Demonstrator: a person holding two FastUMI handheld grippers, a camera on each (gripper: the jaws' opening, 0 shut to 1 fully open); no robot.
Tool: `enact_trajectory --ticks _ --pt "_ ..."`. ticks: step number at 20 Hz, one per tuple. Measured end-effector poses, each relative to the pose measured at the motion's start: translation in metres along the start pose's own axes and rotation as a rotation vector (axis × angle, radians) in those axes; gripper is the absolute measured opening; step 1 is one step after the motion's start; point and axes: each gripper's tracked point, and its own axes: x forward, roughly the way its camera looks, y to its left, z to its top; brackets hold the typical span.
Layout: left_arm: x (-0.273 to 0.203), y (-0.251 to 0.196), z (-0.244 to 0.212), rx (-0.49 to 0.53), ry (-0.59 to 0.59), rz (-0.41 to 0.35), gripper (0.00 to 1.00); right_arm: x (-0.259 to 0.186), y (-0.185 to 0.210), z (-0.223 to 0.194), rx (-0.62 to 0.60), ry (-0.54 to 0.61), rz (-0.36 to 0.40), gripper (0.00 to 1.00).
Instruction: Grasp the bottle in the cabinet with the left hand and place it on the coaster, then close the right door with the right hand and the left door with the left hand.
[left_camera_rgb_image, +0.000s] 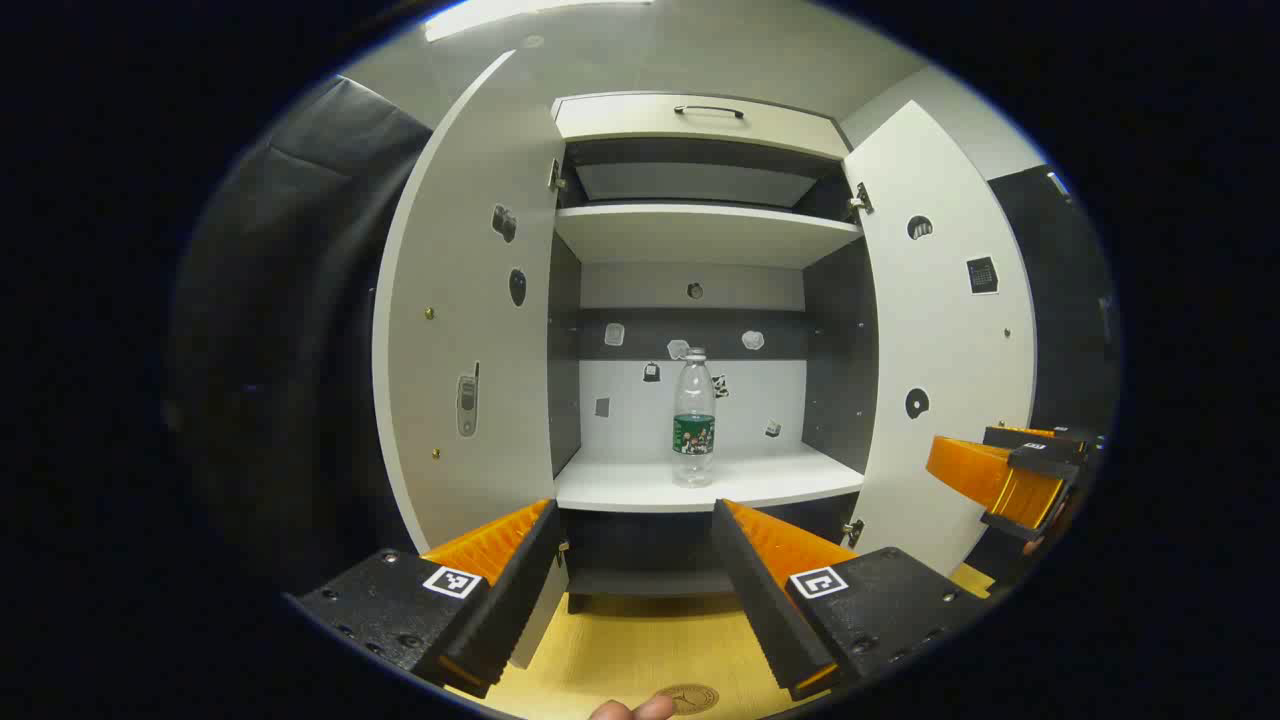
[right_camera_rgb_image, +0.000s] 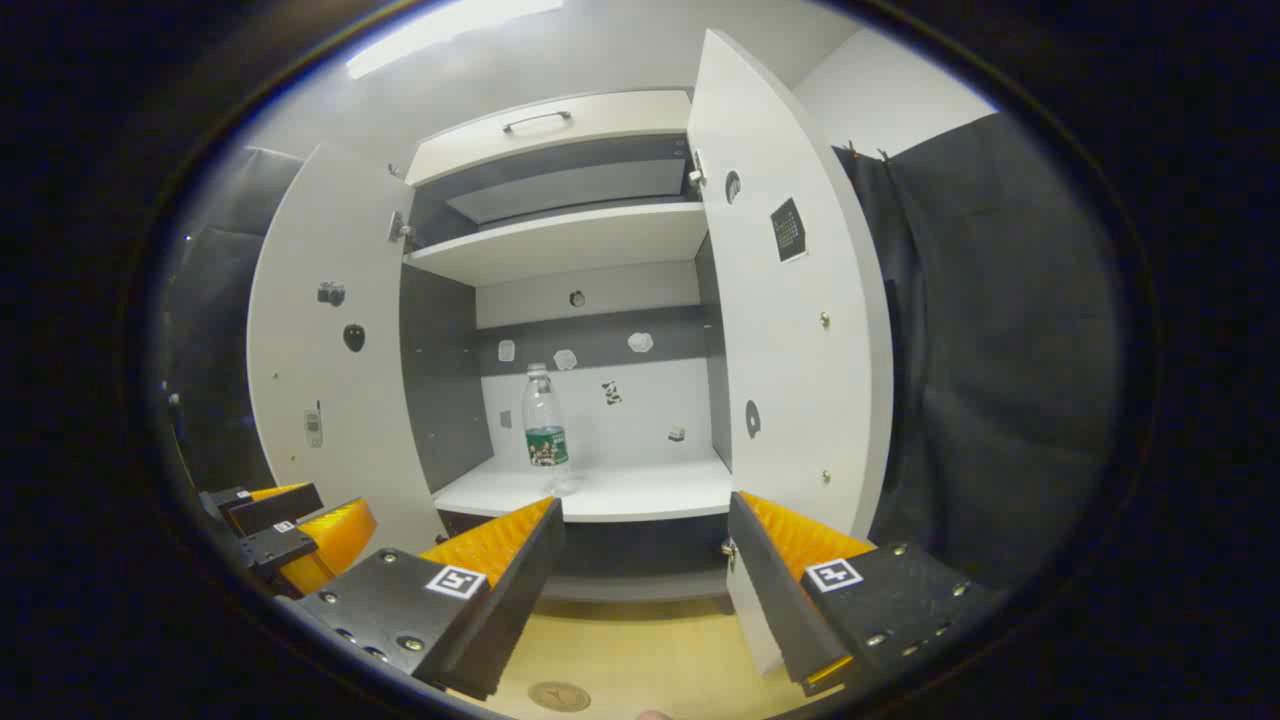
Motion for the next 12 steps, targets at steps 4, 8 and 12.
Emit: enact_trajectory --ticks 4,8,12 --pt "0.002 0.0 0.001 0.003 0.001 0.002 0.96 0.003 0.003 -0.002 0.005 0.004 0.009 1.0" --pt "0.01 0.008 -0.003 -0.01 0.01 0.021 0.96 0.008 0.007 -0.006 0.001 0.012 0.015 1.0" --pt "0.021 0.015 -0.007 0.0 0.023 0.032 0.96 0.01 0.013 -0.007 -0.007 0.02 0.021 1.0"
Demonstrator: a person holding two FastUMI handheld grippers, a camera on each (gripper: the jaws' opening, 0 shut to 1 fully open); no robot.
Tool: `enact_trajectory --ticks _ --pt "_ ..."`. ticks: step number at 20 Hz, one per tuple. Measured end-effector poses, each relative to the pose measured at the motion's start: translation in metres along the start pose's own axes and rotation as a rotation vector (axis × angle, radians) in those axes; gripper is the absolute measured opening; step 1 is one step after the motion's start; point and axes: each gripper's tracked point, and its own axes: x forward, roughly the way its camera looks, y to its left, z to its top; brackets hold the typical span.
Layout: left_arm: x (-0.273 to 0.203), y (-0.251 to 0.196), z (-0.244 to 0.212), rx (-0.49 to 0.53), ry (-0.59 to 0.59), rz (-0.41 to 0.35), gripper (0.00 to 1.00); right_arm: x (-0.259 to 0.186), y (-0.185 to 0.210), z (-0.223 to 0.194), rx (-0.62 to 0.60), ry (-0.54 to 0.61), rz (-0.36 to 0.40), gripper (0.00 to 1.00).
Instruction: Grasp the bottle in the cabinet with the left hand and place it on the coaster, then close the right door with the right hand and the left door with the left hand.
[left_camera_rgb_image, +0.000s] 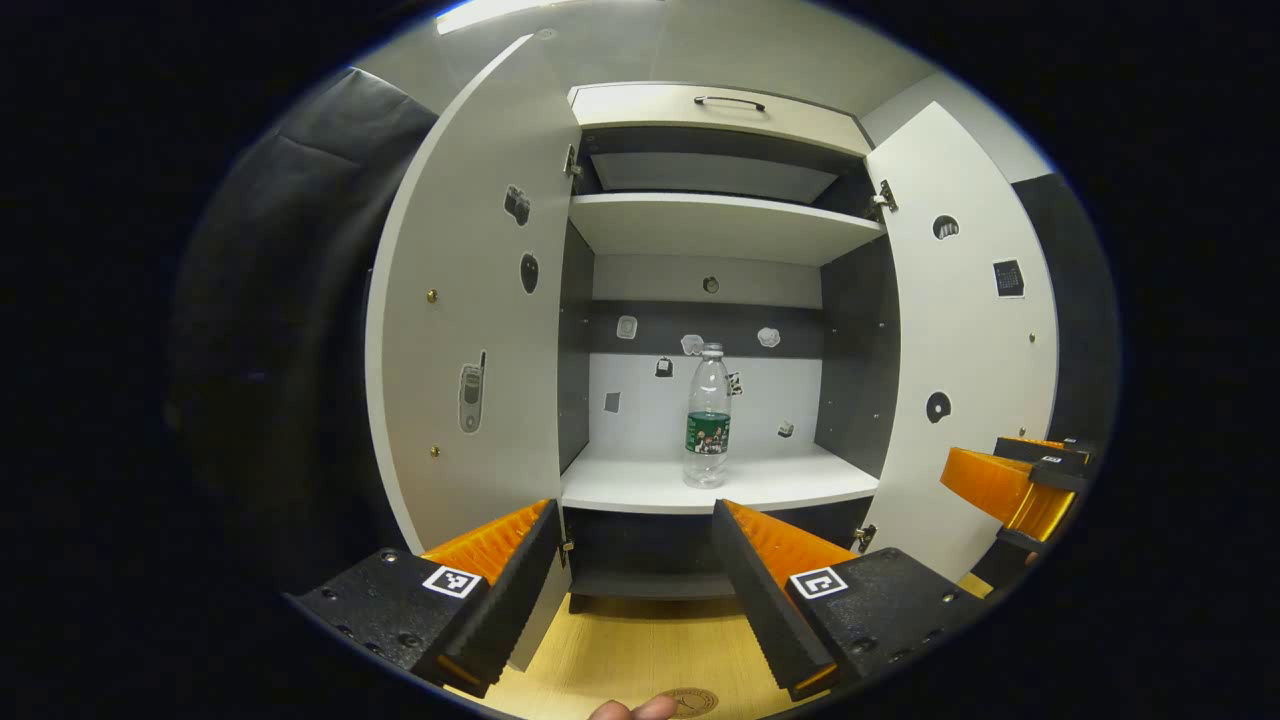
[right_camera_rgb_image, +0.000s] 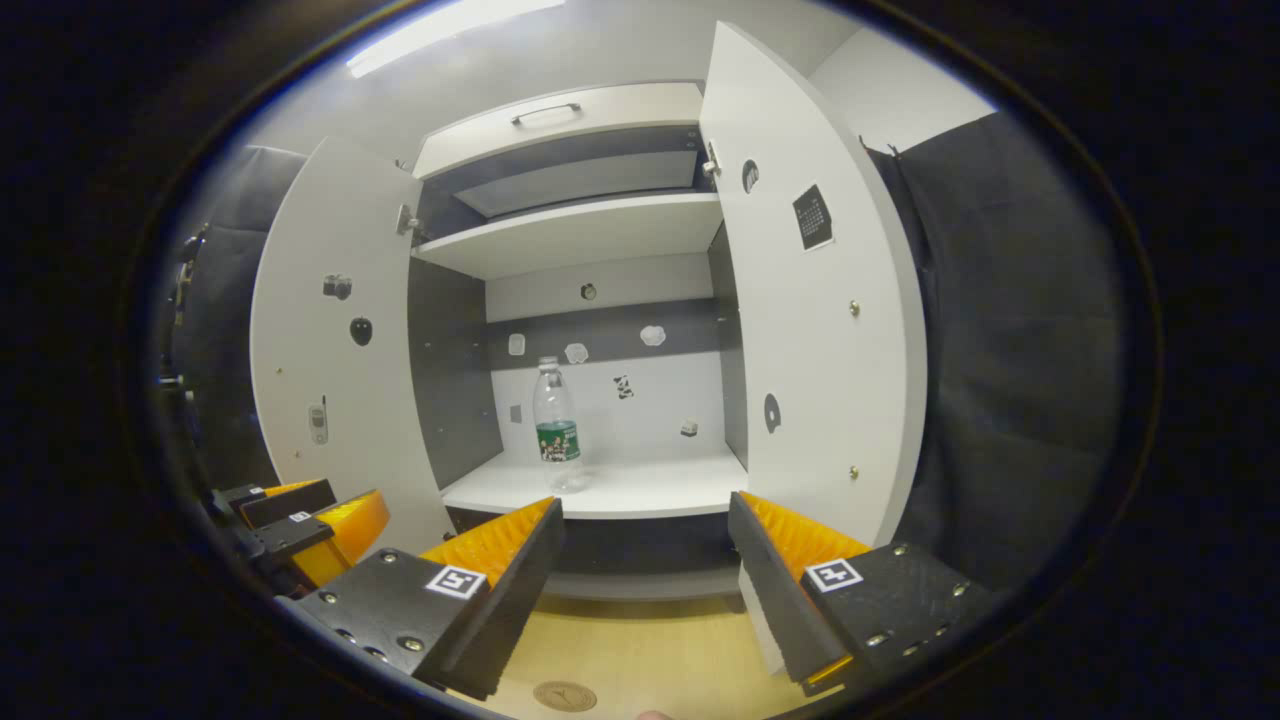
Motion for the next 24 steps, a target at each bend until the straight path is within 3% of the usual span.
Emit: enact_trajectory --ticks 7,18,24 --pt "0.026 0.001 0.001 0.029 0.0 0.002 0.96 -0.001 -0.003 0.013 -0.008 -0.026 -0.024 1.0" --pt "0.034 -0.024 0.0 0.03 -0.007 -0.069 0.96 0.011 -0.013 0.017 -0.011 -0.031 -0.056 1.0" --pt "0.061 -0.037 0.001 0.026 -0.001 -0.093 0.96 0.017 -0.02 0.02 -0.014 -0.027 -0.071 1.0"
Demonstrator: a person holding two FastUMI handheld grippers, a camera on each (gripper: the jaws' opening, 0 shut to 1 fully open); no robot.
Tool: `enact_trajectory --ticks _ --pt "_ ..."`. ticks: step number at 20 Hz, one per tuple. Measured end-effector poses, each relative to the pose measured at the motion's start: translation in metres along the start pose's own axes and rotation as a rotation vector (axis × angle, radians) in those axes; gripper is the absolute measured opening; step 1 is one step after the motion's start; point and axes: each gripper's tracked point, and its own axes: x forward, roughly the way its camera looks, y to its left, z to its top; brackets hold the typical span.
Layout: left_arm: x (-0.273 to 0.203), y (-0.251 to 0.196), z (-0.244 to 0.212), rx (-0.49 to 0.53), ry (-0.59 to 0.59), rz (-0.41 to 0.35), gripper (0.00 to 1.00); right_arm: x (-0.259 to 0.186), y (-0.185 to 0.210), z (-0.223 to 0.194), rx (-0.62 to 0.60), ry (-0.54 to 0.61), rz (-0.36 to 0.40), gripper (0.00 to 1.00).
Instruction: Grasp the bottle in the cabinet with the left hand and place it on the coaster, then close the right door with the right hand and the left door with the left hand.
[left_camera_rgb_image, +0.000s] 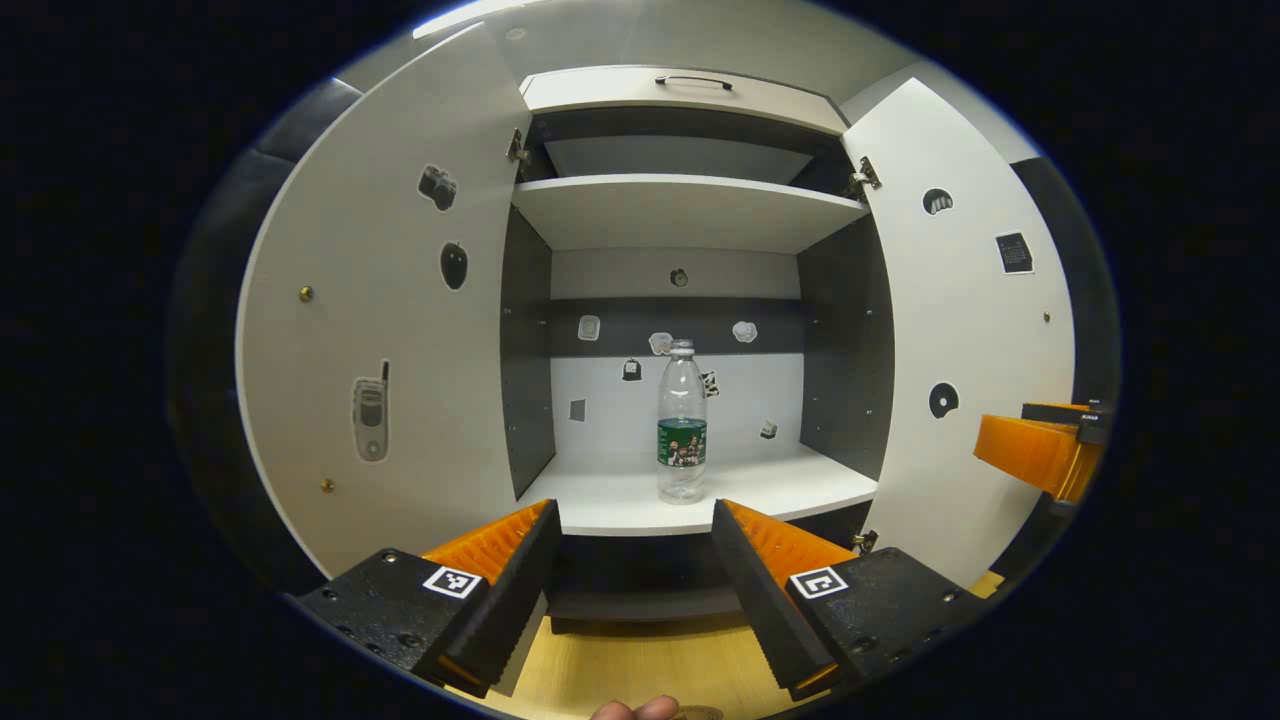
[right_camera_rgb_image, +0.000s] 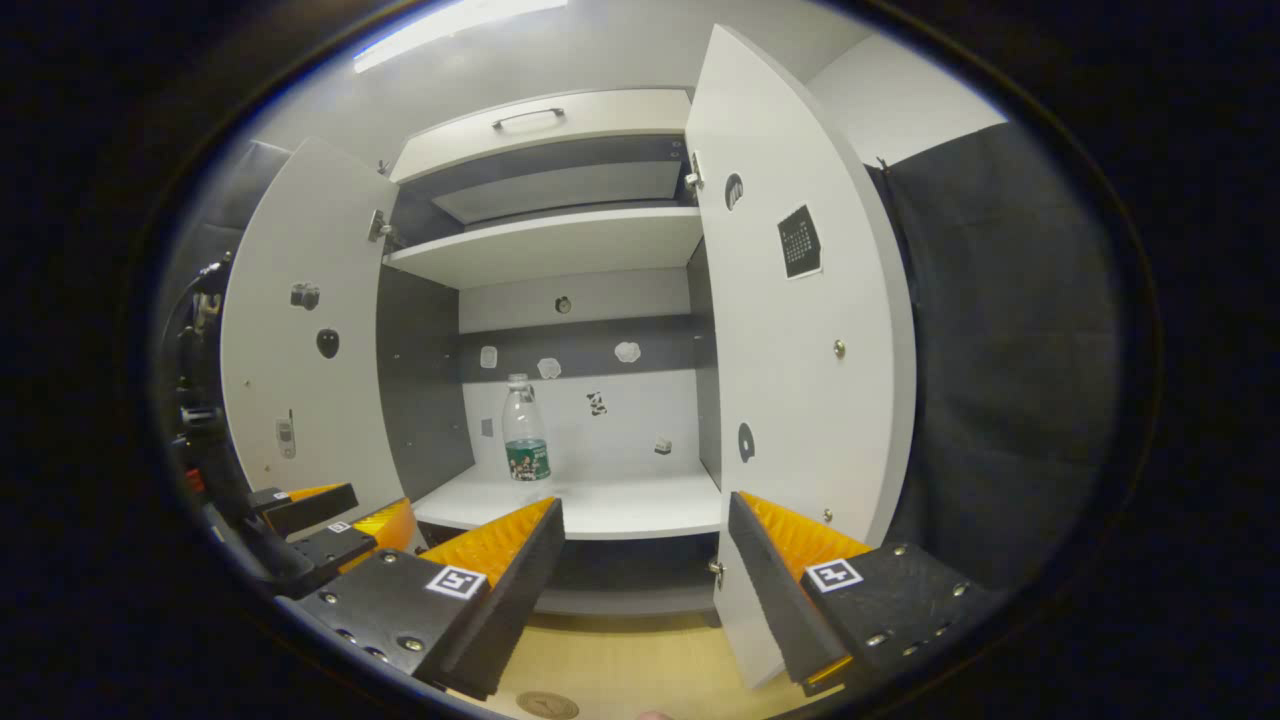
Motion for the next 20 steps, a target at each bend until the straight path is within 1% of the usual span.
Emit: enact_trajectory --ticks 2,3,4,9,11,12,13,14,20 --pt "0.014 -0.005 0.006 0.002 -0.01 -0.009 0.96 0.001 0.0 0.0 0.003 0.003 0.0 1.0" --pt "0.021 -0.007 0.008 0.009 -0.016 -0.012 0.93 0.002 0.001 -0.002 0.003 0.005 0.001 1.0" --pt "0.03 -0.009 0.013 0.011 -0.025 -0.018 0.96 0.004 0.0 -0.003 0.0 0.008 0.0 1.0" --pt "0.078 -0.029 0.025 0.018 -0.032 -0.057 0.96 0.01 0.0 -0.012 -0.012 0.031 -0.002 1.0" --pt "0.103 -0.033 0.031 0.02 -0.041 -0.055 0.96 0.012 -0.002 -0.016 -0.025 0.042 -0.007 1.0" --pt "0.115 -0.035 0.032 0.022 -0.04 -0.054 0.96 0.013 -0.003 -0.019 -0.031 0.05 -0.013 0.97" --pt "0.127 -0.034 0.034 0.02 -0.042 -0.05 0.96 0.013 -0.003 -0.022 -0.036 0.06 -0.014 0.97" --pt "0.139 -0.035 0.035 0.017 -0.04 -0.05 0.96 0.013 -0.004 -0.024 -0.04 0.067 -0.018 1.0" --pt "0.201 -0.032 0.024 -0.004 -0.006 -0.036 0.96 0.021 -0.009 -0.033 -0.067 0.102 -0.046 1.0"
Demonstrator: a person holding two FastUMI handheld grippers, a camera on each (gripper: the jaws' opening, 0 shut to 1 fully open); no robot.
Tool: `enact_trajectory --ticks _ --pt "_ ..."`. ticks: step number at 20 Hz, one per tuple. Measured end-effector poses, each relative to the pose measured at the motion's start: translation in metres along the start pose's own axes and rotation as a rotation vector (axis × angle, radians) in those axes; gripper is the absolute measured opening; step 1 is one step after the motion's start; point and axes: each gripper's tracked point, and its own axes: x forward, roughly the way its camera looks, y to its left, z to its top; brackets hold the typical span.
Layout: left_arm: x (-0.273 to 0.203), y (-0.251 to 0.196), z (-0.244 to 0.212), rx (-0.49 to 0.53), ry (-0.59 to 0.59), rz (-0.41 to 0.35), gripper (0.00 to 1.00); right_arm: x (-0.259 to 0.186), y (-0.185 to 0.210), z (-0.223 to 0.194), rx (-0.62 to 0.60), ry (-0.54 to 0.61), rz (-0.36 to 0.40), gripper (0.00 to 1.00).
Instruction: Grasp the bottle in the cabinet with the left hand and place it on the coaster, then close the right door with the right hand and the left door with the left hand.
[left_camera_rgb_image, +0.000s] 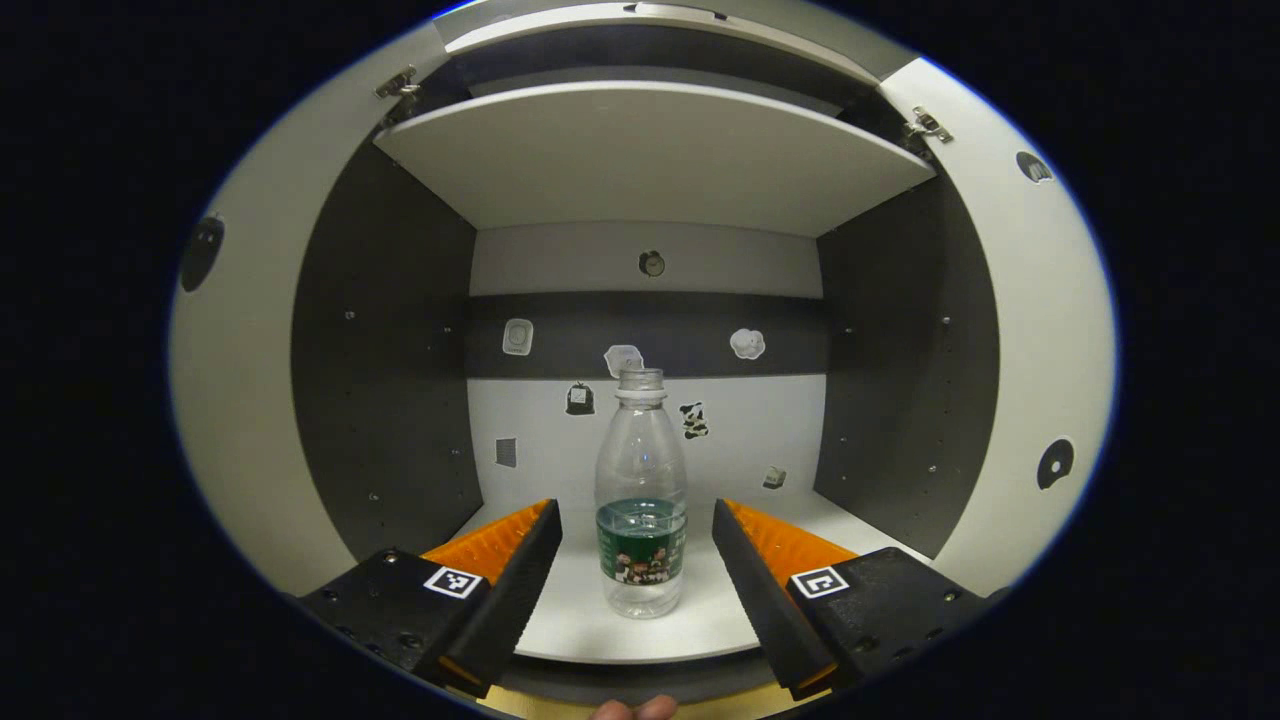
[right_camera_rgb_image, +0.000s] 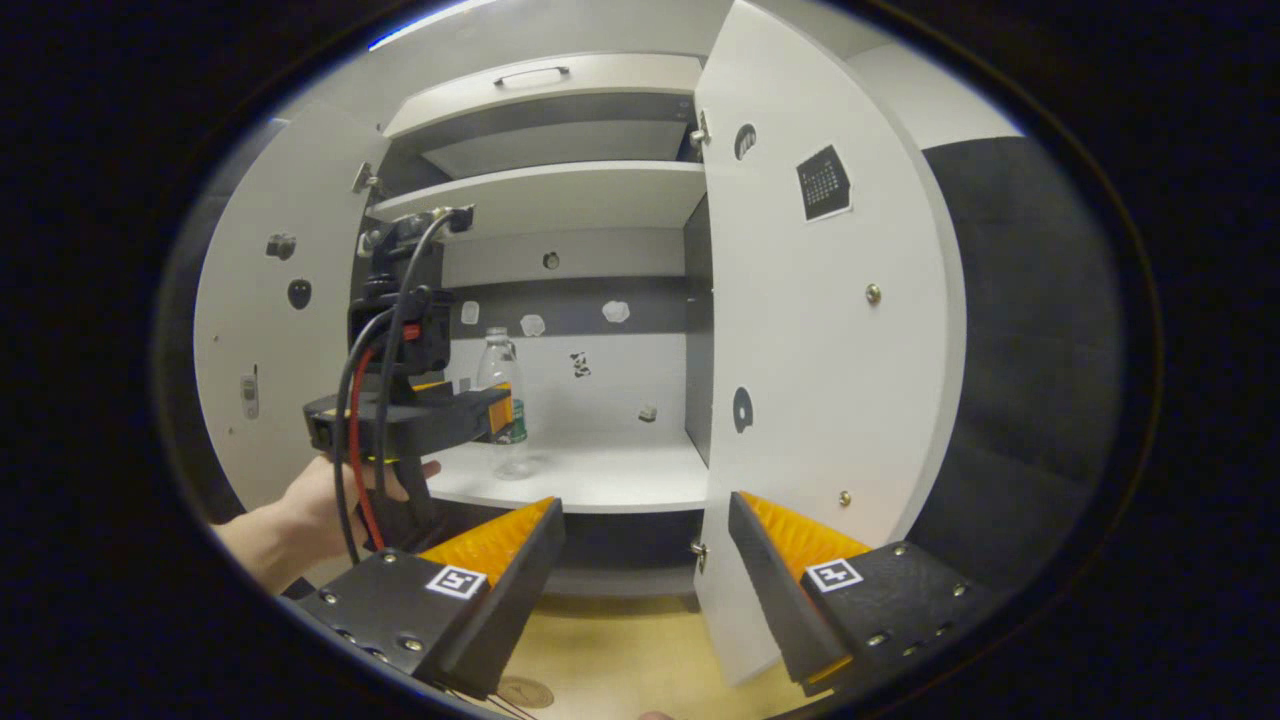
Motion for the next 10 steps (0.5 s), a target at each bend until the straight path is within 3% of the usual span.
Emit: enact_trajectory --ticks 8,10 --pt "0.05 0.003 -0.014 -0.023 0.028 0.006 0.96 0.005 0.003 -0.013 -0.018 0.045 -0.014 1.0" --pt "0.054 0.003 -0.015 -0.023 0.026 0.013 0.92 0.004 0.003 -0.016 -0.018 0.052 -0.015 1.0"
